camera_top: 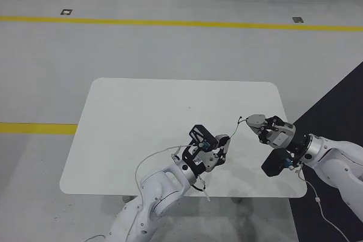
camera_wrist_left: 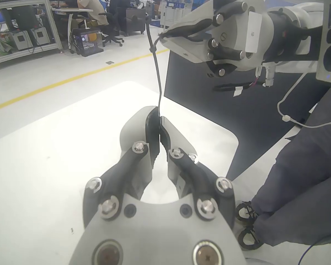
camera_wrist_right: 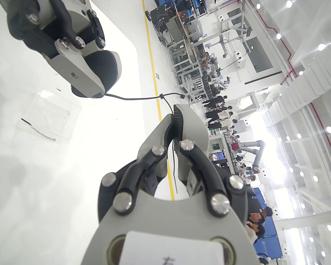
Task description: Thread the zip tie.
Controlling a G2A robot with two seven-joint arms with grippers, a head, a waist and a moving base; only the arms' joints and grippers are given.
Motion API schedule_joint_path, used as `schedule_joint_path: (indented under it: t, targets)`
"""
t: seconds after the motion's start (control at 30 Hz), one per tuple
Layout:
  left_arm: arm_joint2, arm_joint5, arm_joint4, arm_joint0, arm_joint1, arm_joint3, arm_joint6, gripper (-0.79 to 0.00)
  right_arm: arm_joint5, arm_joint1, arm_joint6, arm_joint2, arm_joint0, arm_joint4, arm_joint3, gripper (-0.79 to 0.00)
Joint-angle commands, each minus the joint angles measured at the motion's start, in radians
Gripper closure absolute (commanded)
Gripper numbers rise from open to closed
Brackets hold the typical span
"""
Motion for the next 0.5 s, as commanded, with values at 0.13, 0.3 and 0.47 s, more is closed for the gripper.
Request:
schedule_joint_path:
  t: [0.13,0.3,0.47]
  targets:
    - [-0.008,-0.007,-0.009,0.001,0.002,0.014,0.011,0.0,0.0,0.0,0.0,0.0,0.0,0.0,0.0,0.0]
    - [-0.021,-0.014,-0.065,-0.005,0.002,0.041,0.02,0.0,0.0,0.0,0.0,0.0,0.0,0.0,0.0,0.0]
    - [-0.022,-0.016,-0.066,-0.002,0.004,0.051,0.023,0.0,0.0,0.0,0.0,0.0,0.0,0.0,0.0,0.0]
